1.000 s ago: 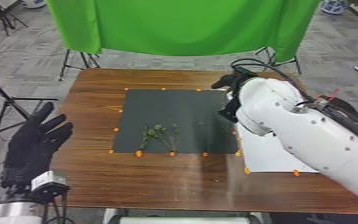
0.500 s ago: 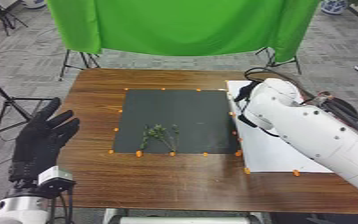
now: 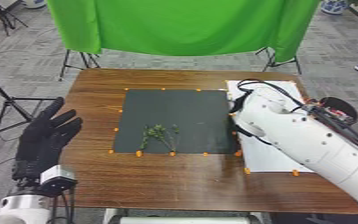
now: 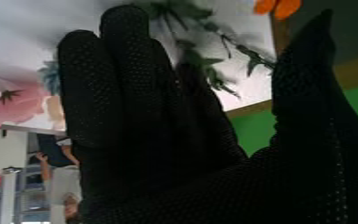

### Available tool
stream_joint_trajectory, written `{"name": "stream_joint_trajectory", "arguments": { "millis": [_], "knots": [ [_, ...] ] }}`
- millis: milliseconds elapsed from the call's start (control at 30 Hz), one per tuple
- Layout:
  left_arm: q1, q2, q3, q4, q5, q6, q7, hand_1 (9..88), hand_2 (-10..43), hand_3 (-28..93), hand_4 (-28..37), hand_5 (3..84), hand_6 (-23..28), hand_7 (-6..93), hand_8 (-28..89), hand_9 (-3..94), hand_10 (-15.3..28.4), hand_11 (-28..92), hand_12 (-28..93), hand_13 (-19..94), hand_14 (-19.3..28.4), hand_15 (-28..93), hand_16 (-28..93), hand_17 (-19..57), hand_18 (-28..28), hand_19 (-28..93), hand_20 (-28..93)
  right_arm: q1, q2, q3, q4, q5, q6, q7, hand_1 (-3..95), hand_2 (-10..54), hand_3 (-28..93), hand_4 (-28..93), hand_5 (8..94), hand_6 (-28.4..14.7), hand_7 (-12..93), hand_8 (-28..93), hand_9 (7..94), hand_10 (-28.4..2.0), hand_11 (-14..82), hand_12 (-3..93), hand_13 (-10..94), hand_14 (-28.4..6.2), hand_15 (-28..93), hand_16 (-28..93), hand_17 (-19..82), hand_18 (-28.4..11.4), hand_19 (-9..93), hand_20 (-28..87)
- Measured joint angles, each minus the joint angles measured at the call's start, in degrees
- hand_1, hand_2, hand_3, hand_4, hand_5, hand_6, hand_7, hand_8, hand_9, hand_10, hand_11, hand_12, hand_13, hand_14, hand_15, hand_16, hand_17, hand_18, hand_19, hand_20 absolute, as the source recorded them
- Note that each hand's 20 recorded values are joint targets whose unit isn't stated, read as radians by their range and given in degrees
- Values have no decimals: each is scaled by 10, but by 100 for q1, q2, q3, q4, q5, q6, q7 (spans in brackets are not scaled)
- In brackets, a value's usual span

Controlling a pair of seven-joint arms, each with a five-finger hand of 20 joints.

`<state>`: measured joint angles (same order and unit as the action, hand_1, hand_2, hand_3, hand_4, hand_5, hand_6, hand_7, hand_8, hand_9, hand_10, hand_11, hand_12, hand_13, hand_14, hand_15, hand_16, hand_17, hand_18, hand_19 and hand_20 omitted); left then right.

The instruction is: Arrange flowers

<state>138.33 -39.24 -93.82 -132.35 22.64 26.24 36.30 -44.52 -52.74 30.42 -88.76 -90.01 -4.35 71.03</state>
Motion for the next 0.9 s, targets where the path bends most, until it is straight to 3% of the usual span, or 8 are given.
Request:
{"name": "stream_joint_trajectory", "arguments": {
  "millis": [133, 467, 700, 900],
  "knots": [
    [-43, 35, 14, 11, -2, -12, -3, 295, 60, 647, -214, 353, 85, 105, -81, 315, 189, 286, 109, 198, 253, 547, -116, -77, 254, 499, 62, 16, -27, -100, 2, -122, -31, 36, 346, -27, 695, -217, 536, -122, 138, -83, 636, -232, 209, 150, 683, -171, 514, 81, 558, -166, 898, -283],
    [-62, 70, 14, 22, -39, -44, 4, 297, 62, 649, -212, 353, 86, 106, -81, 316, 189, 286, 109, 198, 253, 547, -117, -77, 254, 500, 62, 147, -1, -579, 157, -741, 60, 24, 440, -87, 709, -236, 674, -81, 219, -101, 754, -176, 272, 164, 751, -127, 505, 102, 568, -140, 904, -282],
    [-114, 70, 28, 40, -58, -76, -2, 299, 64, 649, -210, 354, 86, 107, -81, 316, 189, 287, 109, 199, 254, 548, -117, -77, 254, 500, 61, 135, 0, -655, 228, -945, 194, 21, 501, -95, 678, -265, 714, -73, 226, 57, 799, -158, 281, 170, 788, -109, 490, 120, 589, -121, 906, -282],
    [-141, 58, 35, 62, -61, -114, -7, 300, 65, 649, -210, 355, 87, 106, -82, 317, 190, 287, 108, 199, 254, 549, -118, -77, 254, 501, 61, 149, -6, -869, 327, -1235, 515, -12, 557, -95, 686, -275, 769, -47, 229, 90, 869, -124, 222, 251, 840, -84, 471, 145, 621, -111, 926, -278]
  ]
}}
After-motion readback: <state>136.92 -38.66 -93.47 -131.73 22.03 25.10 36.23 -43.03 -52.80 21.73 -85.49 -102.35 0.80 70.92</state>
